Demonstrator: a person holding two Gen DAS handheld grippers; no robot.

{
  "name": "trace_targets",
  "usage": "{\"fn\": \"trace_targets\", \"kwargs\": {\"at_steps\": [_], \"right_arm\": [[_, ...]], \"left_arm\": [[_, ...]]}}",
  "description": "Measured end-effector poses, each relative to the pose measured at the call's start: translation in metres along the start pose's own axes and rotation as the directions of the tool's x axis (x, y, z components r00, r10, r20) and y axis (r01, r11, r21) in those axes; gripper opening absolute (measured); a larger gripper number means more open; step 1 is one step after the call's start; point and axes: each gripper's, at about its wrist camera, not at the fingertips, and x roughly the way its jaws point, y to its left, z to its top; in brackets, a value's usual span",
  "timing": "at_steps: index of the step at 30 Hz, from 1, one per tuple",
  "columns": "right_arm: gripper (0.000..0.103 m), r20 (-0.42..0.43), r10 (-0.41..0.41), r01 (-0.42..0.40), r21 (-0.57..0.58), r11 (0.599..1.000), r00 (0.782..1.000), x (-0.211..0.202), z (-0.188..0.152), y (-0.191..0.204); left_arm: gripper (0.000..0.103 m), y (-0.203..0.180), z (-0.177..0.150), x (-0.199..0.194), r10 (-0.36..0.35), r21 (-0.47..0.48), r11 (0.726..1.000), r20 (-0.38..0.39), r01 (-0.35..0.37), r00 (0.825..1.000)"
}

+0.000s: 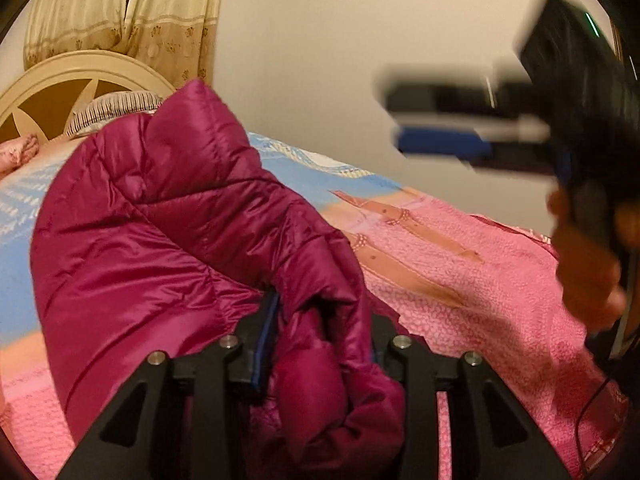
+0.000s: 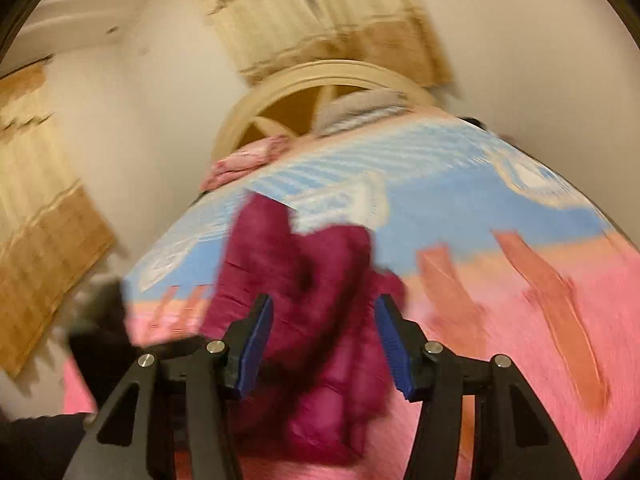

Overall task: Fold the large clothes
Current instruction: 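Grasp the jacket with the right gripper while the left gripper keeps holding it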

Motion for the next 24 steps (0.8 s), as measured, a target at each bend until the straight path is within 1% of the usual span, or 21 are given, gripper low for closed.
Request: {"fn": "trace_targets", "kwargs": {"at_steps": [1,2,4,6,7,8,9,10,11,12,13,14,15,17,19,20,22,24], "right_arm": [[0.069,-0.04,0.013,-0.013,-0.019,1.0,0.999,0.008,0.011,0.008],[0.073,-0.073,0.002,-0.005,-0.042,0.999,0.997,0.022,0.02,0.016],[0.073,-0.124,-0.04,0.028,-0.097,0.995,0.992,0.053,0.03,0.03],[0.073,-0.211,-0.055,0.033,-0.103,0.994,0.976,0.087,0.03,0.035],[0.067,-0.241,-0.061,0.039,-0.097,0.995,0.969,0.098,0.029,0.034],[0.054,-0.273,-0.07,0.043,-0.104,0.994,0.959,0.109,0.025,0.034],[0.021,-0.292,-0.079,0.047,-0.114,0.992,0.953,0.116,0.022,0.033],[0.02,-0.294,-0.081,0.052,-0.105,0.993,0.952,0.118,0.021,0.031],[0.019,-0.291,-0.071,0.046,-0.092,0.995,0.954,0.116,0.02,0.028],[0.016,-0.285,-0.065,0.042,-0.084,0.996,0.956,0.114,0.019,0.024],[0.014,-0.277,-0.068,0.047,-0.082,0.996,0.959,0.111,0.018,0.021],[0.013,-0.268,-0.077,0.058,-0.079,0.995,0.96,0.107,0.016,0.016],[0.012,-0.264,-0.079,0.062,-0.071,0.996,0.961,0.107,0.017,0.011],[0.012,-0.258,-0.084,0.071,-0.057,0.996,0.962,0.101,0.015,0.005],[0.012,-0.258,-0.095,0.085,-0.047,0.995,0.961,0.101,0.012,-0.005],[0.012,-0.262,-0.104,0.096,-0.043,0.994,0.96,0.102,0.009,-0.01],[0.012,-0.268,-0.13,0.129,-0.022,0.991,0.954,0.106,0.0,-0.023],[0.012,-0.272,-0.154,0.159,-0.003,0.987,0.95,0.109,-0.009,-0.031]], "left_arm": [[0.039,0.002,0.001,0.001,-0.004,-0.002,1.0,-0.002,0.004,1.0],[0.039,0.002,0.001,0.0,0.0,0.004,1.0,-0.003,0.0,1.0],[0.041,-0.003,0.009,0.003,0.02,0.023,1.0,-0.002,-0.02,1.0],[0.044,-0.01,0.015,0.002,0.046,0.034,0.998,0.011,-0.047,0.999],[0.05,-0.013,0.018,0.001,0.059,0.035,0.998,0.014,-0.059,0.998],[0.055,-0.014,0.019,-0.006,0.072,0.031,0.997,0.019,-0.073,0.997],[0.065,-0.014,0.018,-0.017,0.084,0.028,0.996,0.028,-0.085,0.996],[0.073,-0.016,0.016,-0.03,0.102,0.033,0.994,0.045,-0.104,0.994],[0.076,-0.017,0.015,-0.044,0.132,0.036,0.99,0.065,-0.134,0.989],[0.087,-0.018,0.013,-0.06,0.132,0.03,0.99,0.084,-0.134,0.988],[0.101,-0.019,0.011,-0.072,0.115,0.024,0.993,0.104,-0.118,0.988],[0.103,-0.019,0.008,-0.089,0.114,0.02,0.993,0.134,-0.117,0.984],[0.103,-0.017,0.006,-0.103,0.137,0.02,0.99,0.157,-0.142,0.978],[0.103,-0.009,0.007,-0.116,0.145,0.011,0.989,0.171,-0.149,0.974],[0.103,0.006,0.01,-0.116,0.207,-0.025,0.978,0.165,-0.206,0.964],[0.103,0.013,0.012,-0.11,0.247,-0.05,0.969,0.15,-0.243,0.957],[0.103,0.028,0.017,-0.087,0.293,-0.087,0.955,0.107,-0.284,0.95],[0.103,0.034,0.014,-0.062,0.32,-0.088,0.944,0.024,-0.317,0.947]]}}
